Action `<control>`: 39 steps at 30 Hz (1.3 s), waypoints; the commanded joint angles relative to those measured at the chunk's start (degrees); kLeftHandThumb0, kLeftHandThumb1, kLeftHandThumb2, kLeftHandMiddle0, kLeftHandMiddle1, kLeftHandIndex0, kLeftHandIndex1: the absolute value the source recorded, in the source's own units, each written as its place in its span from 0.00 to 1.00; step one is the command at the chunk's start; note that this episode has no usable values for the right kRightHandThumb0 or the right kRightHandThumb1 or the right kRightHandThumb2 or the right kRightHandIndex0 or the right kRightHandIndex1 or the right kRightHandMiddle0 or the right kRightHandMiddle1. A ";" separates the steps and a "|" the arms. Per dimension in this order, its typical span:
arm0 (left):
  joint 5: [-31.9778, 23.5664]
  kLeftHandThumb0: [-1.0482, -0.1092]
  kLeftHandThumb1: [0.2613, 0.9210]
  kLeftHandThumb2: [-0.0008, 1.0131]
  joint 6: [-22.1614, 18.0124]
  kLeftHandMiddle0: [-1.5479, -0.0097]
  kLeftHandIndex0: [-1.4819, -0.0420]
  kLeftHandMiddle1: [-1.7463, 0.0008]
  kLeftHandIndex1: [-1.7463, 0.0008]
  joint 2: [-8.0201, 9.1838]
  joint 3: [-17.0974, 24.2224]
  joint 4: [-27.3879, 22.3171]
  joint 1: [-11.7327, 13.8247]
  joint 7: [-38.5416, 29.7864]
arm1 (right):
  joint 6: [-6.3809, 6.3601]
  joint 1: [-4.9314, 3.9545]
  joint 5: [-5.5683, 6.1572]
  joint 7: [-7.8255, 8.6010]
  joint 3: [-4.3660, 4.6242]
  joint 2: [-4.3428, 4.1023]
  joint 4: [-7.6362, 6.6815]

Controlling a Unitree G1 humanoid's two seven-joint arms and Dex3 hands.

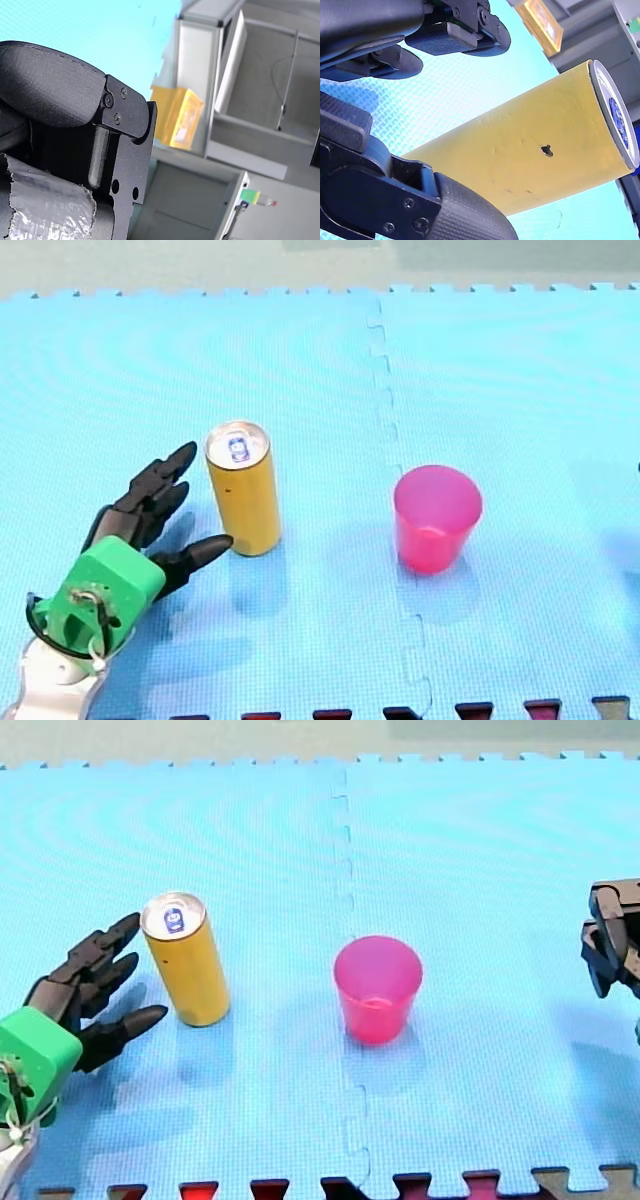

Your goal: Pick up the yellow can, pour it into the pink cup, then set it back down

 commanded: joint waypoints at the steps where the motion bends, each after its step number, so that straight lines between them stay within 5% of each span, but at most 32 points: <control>1: -0.32 0.12 0.85 0.00 -0.18 0.77 0.82 1.00 1.00 0.25 0.15 0.21 -0.17 -0.17 | -0.14 -0.17 -0.07 -0.28 -0.02 -0.45 0.08; 16: -1.12 0.12 0.85 0.00 -0.50 0.77 0.82 1.00 1.00 -0.33 0.13 1.34 -1.08 -1.07 | -0.51 -0.17 -0.63 -1.09 0.35 -0.54 0.32; 39: -0.78 0.09 0.88 0.00 -0.70 0.77 0.83 1.00 1.00 -1.54 -0.32 2.48 -4.78 -0.69 | -0.43 0.24 0.44 -0.10 -0.17 0.19 0.13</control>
